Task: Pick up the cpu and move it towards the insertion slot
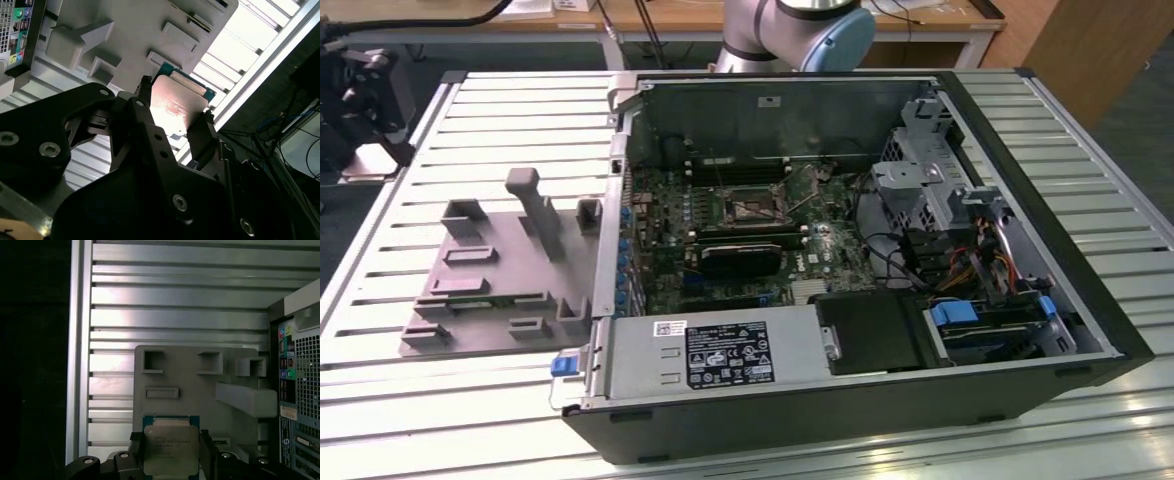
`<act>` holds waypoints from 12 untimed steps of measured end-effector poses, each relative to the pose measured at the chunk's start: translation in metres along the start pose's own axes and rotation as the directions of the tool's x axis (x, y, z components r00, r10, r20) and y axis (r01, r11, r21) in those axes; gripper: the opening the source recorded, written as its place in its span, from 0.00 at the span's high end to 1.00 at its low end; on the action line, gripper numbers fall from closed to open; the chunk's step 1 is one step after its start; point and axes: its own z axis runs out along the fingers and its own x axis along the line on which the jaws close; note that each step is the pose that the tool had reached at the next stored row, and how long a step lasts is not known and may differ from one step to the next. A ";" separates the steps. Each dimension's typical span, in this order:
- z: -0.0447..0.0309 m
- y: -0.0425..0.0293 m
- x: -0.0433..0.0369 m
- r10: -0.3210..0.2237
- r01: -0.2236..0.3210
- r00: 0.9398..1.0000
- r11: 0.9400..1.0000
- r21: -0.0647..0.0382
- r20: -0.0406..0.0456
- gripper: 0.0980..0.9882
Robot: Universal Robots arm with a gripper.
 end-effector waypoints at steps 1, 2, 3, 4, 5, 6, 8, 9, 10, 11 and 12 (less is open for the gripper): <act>-0.0026 0.0001 -0.0001 0.000 0.000 1.000 1.000 0.000 0.000 0.51; -0.0052 0.0003 -0.0002 0.000 0.000 1.000 1.000 0.000 0.001 0.51; -0.0078 0.0004 -0.0003 0.000 0.000 1.000 1.000 0.000 0.001 0.51; -0.0103 0.0006 -0.0004 0.000 0.000 1.000 1.000 0.000 0.002 0.51; -0.0127 0.0008 -0.0004 0.000 0.000 1.000 1.000 0.000 0.002 0.51; -0.0150 0.0009 -0.0005 0.000 0.000 1.000 1.000 0.000 0.002 0.51; -0.0194 0.0012 -0.0007 0.000 0.000 1.000 1.000 0.000 0.004 0.51; -0.0216 0.0013 -0.0008 0.000 0.000 1.000 1.000 0.000 0.005 0.51; -0.0237 0.0015 -0.0008 0.000 0.000 1.000 1.000 0.000 0.005 0.51; -0.0260 0.0016 -0.0009 0.000 0.000 1.000 1.000 0.000 0.006 0.51; -0.0281 0.0018 -0.0010 0.000 0.000 1.000 1.000 0.000 0.006 0.51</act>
